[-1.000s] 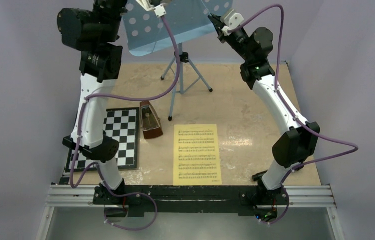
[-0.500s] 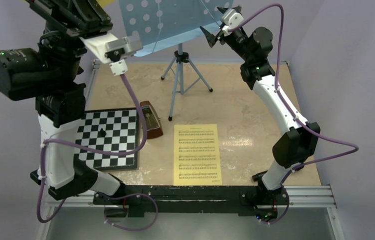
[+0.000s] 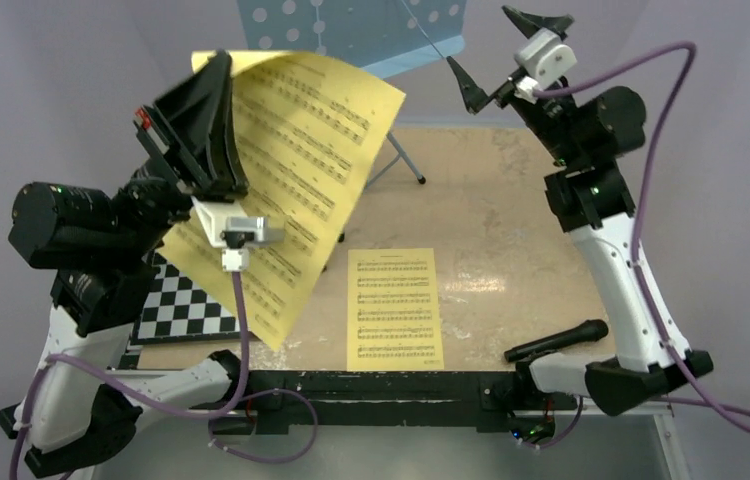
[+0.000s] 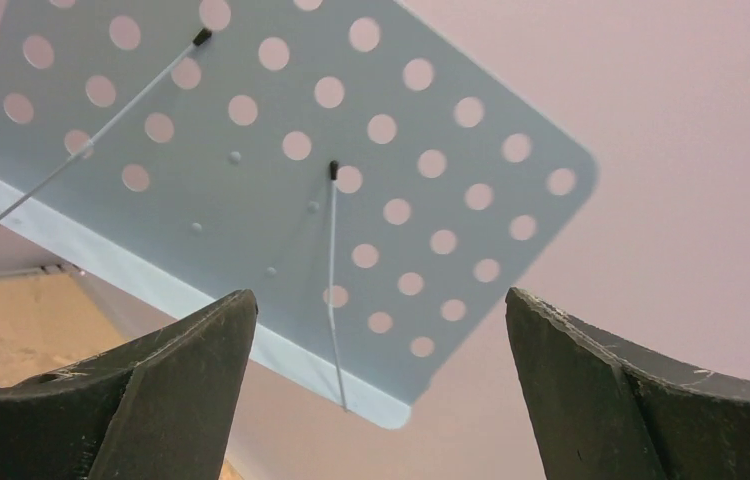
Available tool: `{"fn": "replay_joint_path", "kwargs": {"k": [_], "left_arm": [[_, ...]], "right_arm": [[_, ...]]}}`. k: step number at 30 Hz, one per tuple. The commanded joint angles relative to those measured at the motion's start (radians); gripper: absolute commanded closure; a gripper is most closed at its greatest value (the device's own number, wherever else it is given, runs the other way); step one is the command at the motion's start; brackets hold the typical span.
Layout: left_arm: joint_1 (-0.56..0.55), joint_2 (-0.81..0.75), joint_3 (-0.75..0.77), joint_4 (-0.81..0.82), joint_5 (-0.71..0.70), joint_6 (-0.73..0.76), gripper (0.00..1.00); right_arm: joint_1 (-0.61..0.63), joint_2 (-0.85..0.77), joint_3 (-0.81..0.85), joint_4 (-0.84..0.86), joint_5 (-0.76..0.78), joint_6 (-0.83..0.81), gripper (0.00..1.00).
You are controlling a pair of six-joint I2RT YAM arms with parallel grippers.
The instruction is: Pack up the instrument practice props
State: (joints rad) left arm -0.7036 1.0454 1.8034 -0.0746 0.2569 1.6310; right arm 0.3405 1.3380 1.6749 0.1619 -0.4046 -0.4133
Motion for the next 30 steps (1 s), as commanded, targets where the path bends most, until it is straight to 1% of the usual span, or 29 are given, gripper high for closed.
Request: {"fn": "replay_joint_path", "kwargs": {"k": [1,3,5,6,7,9,12,15,18,20,23,26,30], "left_arm": [[-0.007,-0.170,-0.203,-0.139,0.093,-0.170,1.00],[-0.007,-0.231,-0.279,-0.182,0.124,-0.277,1.00],[-0.008,-0.271,-0.316,-0.240,0.152,-0.413,1.00],[-0.007,-0.285,-0.321,-0.296,0.182,-0.482,1.00],[-0.007,-0.295,-0.327,-0.389,0.223,-0.529,1.00],[-0.007,-0.322,-0.361,-0.493,0.321,-0.593,1.00],[-0.007,-0.379,-0.492,-0.504,0.406,-0.740,1.00],[-0.011,-0.407,-0.630,-0.527,0.490,-0.802,1.00],[-0.043,-0.410,-0.742,-0.504,0.535,-0.875,1.00],[-0.081,-0.393,-0.808,-0.452,0.536,-0.928,1.00],[-0.161,-0.347,-0.866,-0.353,0.513,-0.979,1.00],[-0.212,-0.272,-0.906,-0.195,0.473,-1.110,1.00],[-0.215,-0.120,-0.932,-0.048,0.402,-1.296,1.00]], "right_arm": [[0.003,-0.117,-0.048,-0.198,0.141,-0.078,0.01],[0.000,-0.165,-0.050,-0.288,0.224,-0.080,0.01],[-0.003,-0.214,-0.039,-0.404,0.307,-0.062,0.01],[-0.004,-0.236,-0.045,-0.454,0.328,-0.057,0.01],[-0.003,-0.265,-0.065,-0.490,0.347,-0.057,0.01],[-0.005,-0.324,-0.132,-0.512,0.368,-0.058,0.01],[-0.005,-0.405,-0.229,-0.522,0.383,-0.053,0.01],[-0.005,-0.453,-0.289,-0.533,0.401,-0.026,0.01],[-0.007,-0.488,-0.336,-0.535,0.400,-0.042,0.01],[-0.009,-0.503,-0.363,-0.531,0.401,-0.062,0.01],[-0.016,-0.508,-0.374,-0.533,0.401,-0.064,0.01],[-0.024,-0.511,-0.390,-0.527,0.401,-0.055,0.01],[-0.043,-0.514,-0.413,-0.524,0.401,-0.039,0.01]]}}
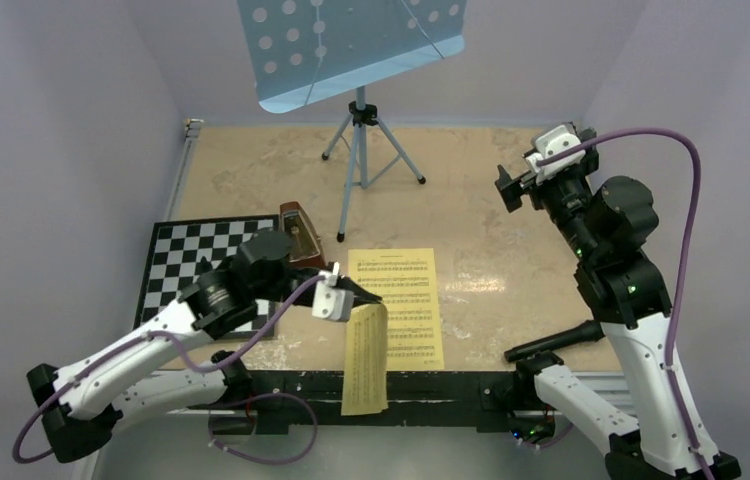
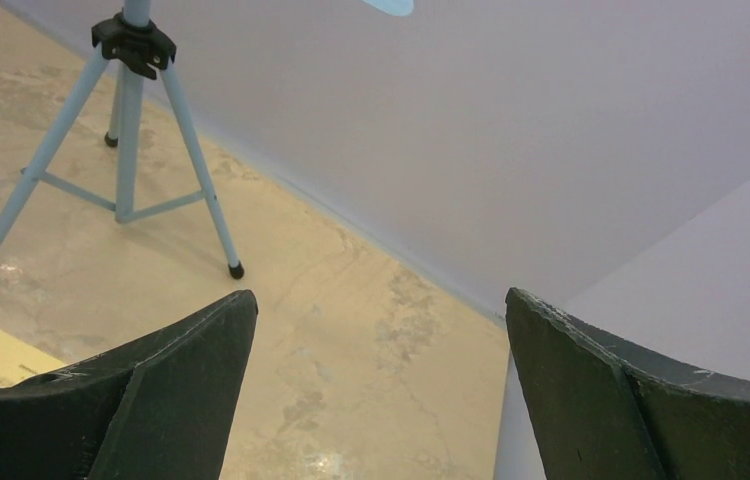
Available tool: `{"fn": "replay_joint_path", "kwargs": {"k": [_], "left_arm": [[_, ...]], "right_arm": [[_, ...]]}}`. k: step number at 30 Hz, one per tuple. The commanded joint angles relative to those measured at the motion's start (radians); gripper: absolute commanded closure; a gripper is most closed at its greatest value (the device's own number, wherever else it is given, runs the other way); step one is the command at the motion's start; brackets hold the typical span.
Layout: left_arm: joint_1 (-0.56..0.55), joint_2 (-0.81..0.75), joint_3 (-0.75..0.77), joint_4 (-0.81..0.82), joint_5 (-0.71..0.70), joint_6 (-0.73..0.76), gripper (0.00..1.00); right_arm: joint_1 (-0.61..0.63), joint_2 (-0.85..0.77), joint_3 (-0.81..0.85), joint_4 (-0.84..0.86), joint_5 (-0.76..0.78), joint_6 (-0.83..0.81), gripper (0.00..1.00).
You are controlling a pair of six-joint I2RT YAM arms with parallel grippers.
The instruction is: Pack up the instrument practice props
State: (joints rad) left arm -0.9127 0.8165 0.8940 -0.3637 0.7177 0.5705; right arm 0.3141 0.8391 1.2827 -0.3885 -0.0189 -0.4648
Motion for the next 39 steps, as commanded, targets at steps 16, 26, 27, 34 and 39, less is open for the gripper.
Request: {"fn": "replay_joint_path", "kwargs": {"k": [16,26,27,34,39], "left_arm": [[0.073,0.647,0.162,0.391,-0.372,-0.709,1.00],[0.130,0.709,0.231,0.200,-0.445,-0.795,1.00],[0.134,0.706,0.230,0.180,-0.445,-0.793,1.00],[0.164,0.697,0.187,0.124,-0.377,-0.630,1.00],[0.205,0.733,0.243,0.004,-0.295,-0.466,1.00]], "right_arm": [[-0.089,-0.039,-0.047,-0.009,0.016,0.068,0.01],[-0.092,-0.031,-0.061,-0.015,0.012,0.108,0.01],[-0.092,-0.029,-0.064,-0.013,0.011,0.112,0.01],[-0.097,-0.021,-0.069,-0.004,0.012,0.124,0.01],[-0.105,-0.031,-0.089,0.005,0.014,0.125,0.01]]}}
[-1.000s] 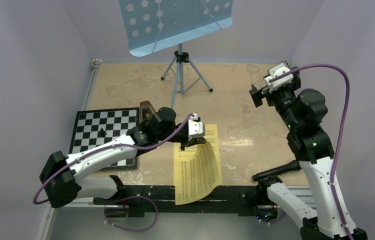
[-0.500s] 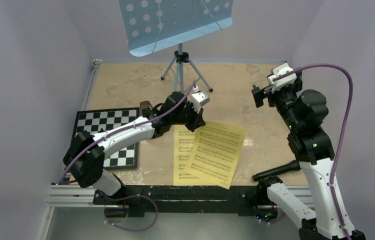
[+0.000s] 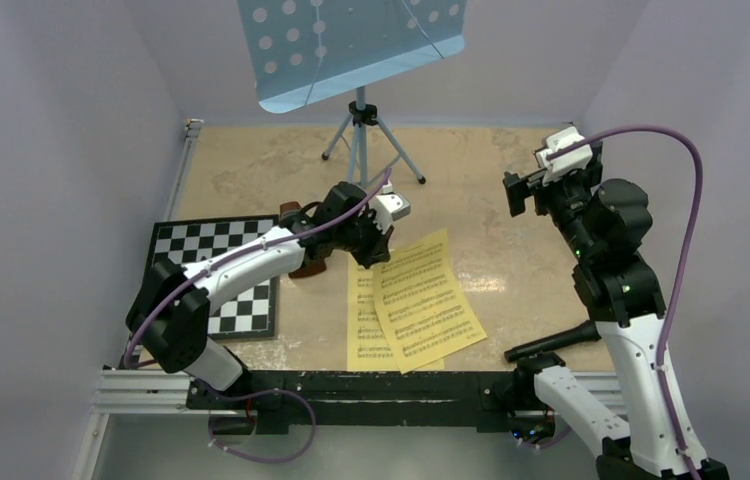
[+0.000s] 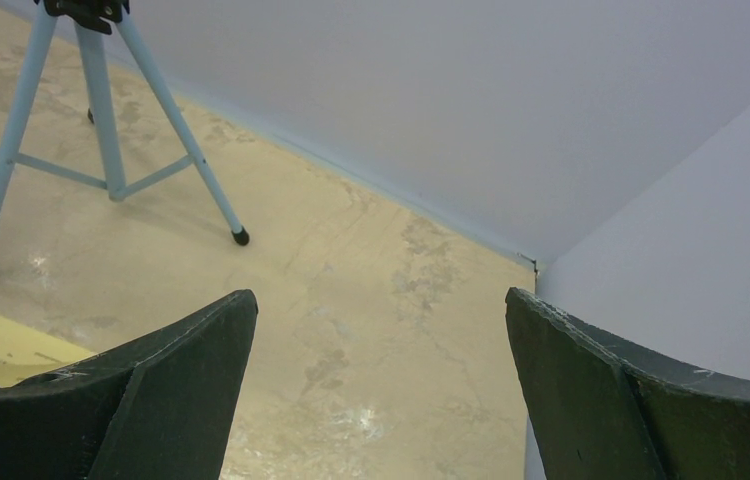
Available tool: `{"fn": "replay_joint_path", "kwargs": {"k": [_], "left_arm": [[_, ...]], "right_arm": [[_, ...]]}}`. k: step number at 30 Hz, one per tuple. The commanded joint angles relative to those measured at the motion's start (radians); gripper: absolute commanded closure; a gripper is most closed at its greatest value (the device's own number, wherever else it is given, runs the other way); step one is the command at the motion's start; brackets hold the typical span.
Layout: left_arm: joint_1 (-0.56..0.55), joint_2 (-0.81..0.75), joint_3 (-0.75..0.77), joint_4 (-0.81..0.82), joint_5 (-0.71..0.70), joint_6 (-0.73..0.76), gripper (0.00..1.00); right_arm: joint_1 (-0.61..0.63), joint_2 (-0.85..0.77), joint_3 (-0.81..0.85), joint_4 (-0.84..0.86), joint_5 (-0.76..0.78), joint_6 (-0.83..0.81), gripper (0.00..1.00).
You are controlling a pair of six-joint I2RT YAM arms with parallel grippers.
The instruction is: Pack up the instrument practice props
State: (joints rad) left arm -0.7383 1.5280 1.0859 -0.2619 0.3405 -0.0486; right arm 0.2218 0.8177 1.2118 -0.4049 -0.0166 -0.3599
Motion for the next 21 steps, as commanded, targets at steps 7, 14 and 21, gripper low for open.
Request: {"fn": "replay_joint_path", "kwargs": {"k": [7,14,21], "left_arm": [[0.076,0.014,0.064,-0.211,0.180,0.439,1.00],[0.078,0.103,0.137,-0.238,0.145,0.561,1.00],[0.103,0.172,0.193,-0.230,0.088,0.606,1.00]], "right_arm": [[-0.036,-0.026,-0.030,0.015,0.003,0.039,0.01],[-0.048,-0.037,-0.035,0.004,-0.012,0.051,0.01],[-0.054,-0.041,-0.034,-0.013,-0.020,0.057,0.01]]}}
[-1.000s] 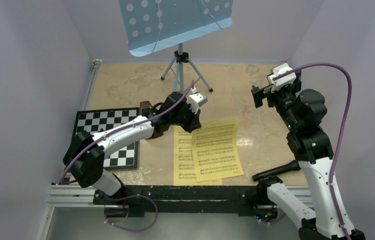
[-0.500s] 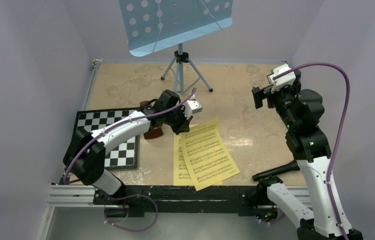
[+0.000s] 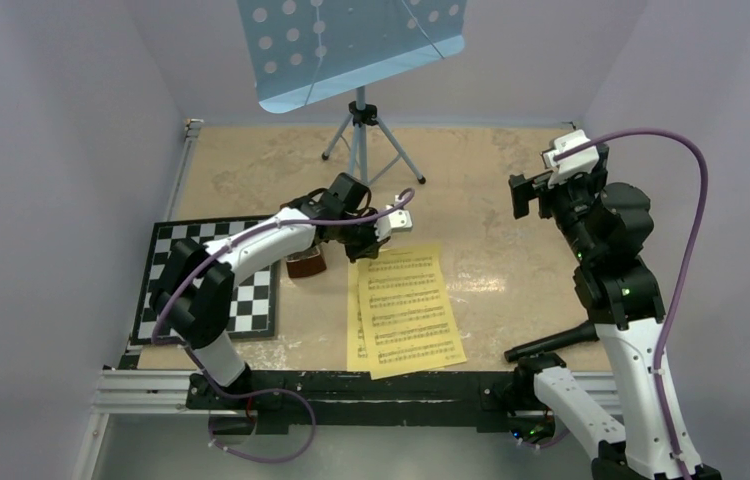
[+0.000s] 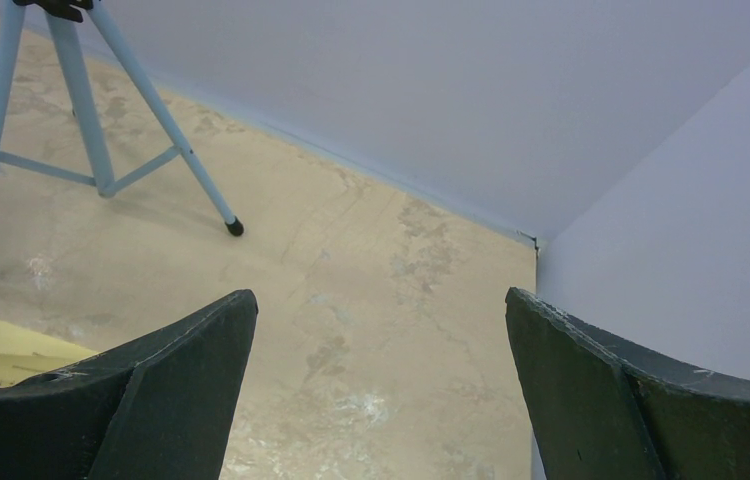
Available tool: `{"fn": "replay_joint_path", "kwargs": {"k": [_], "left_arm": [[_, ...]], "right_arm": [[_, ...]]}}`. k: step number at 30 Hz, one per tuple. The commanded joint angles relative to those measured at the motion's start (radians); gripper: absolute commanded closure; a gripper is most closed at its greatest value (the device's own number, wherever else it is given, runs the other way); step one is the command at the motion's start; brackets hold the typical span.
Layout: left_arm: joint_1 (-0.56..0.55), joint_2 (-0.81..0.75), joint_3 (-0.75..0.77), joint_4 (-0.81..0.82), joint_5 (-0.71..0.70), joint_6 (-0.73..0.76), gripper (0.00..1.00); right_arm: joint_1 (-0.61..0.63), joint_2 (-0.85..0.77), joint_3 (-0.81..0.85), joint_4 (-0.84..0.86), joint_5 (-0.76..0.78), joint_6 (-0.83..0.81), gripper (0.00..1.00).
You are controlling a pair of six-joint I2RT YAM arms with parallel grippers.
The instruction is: Pack up the instrument practice props
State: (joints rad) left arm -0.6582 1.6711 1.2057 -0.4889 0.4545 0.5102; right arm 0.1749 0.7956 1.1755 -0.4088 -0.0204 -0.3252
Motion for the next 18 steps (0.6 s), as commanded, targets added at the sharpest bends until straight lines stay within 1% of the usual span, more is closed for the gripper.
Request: {"fn": "replay_joint_path", "kwargs": {"k": [1,3,7,12,15,18], "left_arm": [[0.025,0.042,0.087,-0.024,-0.030,0.049,1.00],[0.026,0.049,0.092,-0.041,-0.034,0.086,1.00],[0.030,0.046,0.077,-0.017,-0.071,0.184,1.00],[0.046,0.065,0.119,-0.054,-0.066,0.226,1.00],[0.044,0.061,0.115,-0.052,-0.063,0.204,1.00],[0.043,0.061,0.113,-0.036,-0.074,0.125,1.00]], "right_arm": [[-0.008,-0.018,0.003,-0.009,-0.018,0.024,0.01],[-0.009,-0.014,0.001,-0.002,-0.018,0.025,0.01],[-0.008,-0.003,0.008,0.004,-0.026,0.032,0.01],[-0.009,0.003,0.012,0.004,-0.033,0.035,0.01],[-0.008,0.000,0.010,0.003,-0.032,0.035,0.01],[-0.008,-0.004,0.007,0.004,-0.029,0.030,0.01]]}}
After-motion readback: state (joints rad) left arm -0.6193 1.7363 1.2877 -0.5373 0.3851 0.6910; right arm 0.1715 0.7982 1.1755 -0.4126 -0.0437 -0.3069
